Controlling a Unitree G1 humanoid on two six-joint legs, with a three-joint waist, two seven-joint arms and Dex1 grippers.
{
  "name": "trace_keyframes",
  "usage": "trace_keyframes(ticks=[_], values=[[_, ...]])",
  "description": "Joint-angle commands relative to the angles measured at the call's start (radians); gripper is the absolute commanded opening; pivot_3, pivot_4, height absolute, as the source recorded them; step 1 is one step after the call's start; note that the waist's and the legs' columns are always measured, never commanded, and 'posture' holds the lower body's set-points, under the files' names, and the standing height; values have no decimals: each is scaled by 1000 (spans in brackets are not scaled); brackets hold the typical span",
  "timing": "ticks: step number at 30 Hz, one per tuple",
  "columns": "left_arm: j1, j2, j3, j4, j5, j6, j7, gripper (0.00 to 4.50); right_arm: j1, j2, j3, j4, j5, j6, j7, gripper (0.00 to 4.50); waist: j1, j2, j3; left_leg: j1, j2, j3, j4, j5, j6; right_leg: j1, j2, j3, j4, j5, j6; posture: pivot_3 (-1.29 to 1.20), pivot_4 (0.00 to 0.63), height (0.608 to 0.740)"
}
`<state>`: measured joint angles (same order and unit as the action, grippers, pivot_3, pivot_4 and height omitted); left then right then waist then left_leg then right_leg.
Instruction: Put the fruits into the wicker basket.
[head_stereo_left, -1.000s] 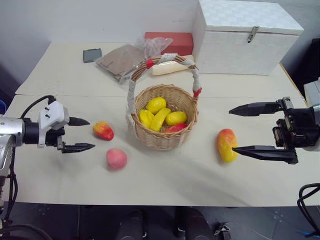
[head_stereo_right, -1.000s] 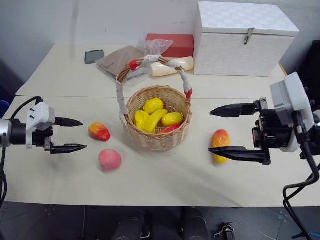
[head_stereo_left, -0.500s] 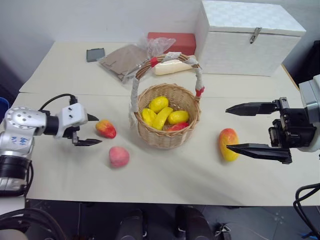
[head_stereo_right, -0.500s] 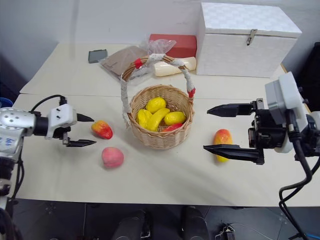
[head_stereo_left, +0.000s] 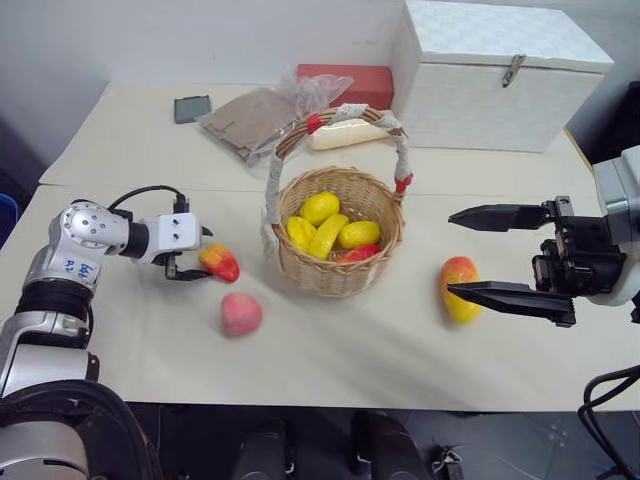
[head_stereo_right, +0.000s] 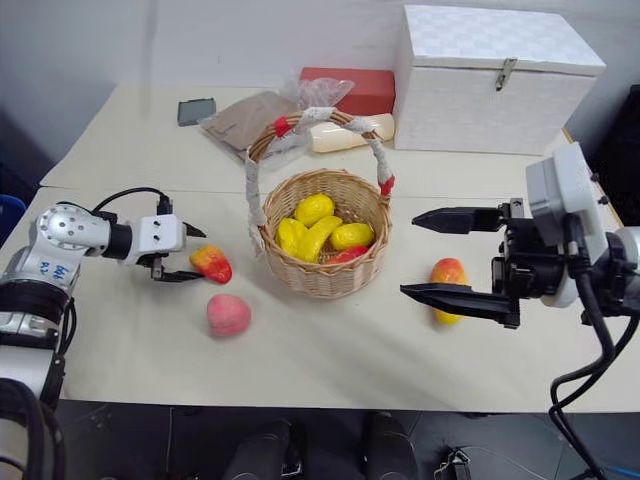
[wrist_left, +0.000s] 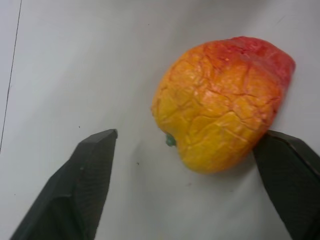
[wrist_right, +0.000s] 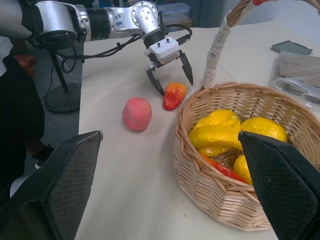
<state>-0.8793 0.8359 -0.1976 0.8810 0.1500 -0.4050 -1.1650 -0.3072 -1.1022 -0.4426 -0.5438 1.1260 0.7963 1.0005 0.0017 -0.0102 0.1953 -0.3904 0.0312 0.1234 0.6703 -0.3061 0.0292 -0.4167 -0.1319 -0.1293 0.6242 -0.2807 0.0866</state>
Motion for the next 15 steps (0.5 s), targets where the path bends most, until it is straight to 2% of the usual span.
trace_keyframes(ticks=[1,7,15], values=[[-10,2,6,13,0,-12,-12,2969,3,1,-43,-28,25,-3,-17,4500,0,0,0,0,0,0,1,0,0,0,0,0,0,0,0,0,150,740],[55,44,55,-82,-86,54,-120,1058,-1,5,-28,-22,17,-16,-28,4500,-5,-1,0,-2,0,-1,4,0,0,0,0,0,1,0,0,0,150,740],[198,155,206,-395,-273,340,-193,1058,9,6,-28,-15,9,-24,-21,4500,-5,-2,1,-3,2,-1,6,-1,-2,0,0,0,2,0,1,0,150,740]])
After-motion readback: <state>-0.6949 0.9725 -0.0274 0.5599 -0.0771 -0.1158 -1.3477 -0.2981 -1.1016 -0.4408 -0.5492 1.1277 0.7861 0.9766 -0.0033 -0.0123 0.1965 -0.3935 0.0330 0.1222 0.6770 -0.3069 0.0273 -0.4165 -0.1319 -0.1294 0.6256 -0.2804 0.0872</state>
